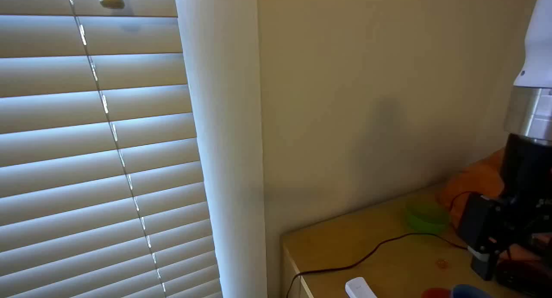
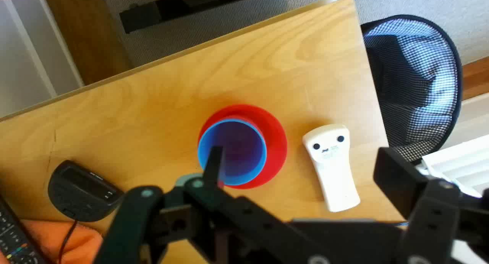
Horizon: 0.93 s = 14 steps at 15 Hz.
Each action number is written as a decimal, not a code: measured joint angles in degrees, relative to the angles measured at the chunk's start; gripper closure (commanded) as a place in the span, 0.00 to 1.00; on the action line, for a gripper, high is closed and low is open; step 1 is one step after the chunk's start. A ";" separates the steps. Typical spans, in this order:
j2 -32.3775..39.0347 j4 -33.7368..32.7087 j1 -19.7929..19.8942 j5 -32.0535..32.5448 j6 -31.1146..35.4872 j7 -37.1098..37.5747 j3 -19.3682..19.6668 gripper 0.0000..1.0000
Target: Pick up the red dice and put it in the blue cup
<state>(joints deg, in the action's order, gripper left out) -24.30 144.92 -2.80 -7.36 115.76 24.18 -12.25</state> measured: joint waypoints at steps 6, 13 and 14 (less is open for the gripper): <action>0.22 0.09 0.57 0.74 1.53 0.01 0.64 0.00; 12.28 4.50 10.16 12.30 24.39 3.47 5.35 0.00; 15.40 4.38 11.08 13.85 26.66 4.58 5.98 0.00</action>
<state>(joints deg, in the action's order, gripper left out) -8.90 149.30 8.28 6.49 142.42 28.76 -6.27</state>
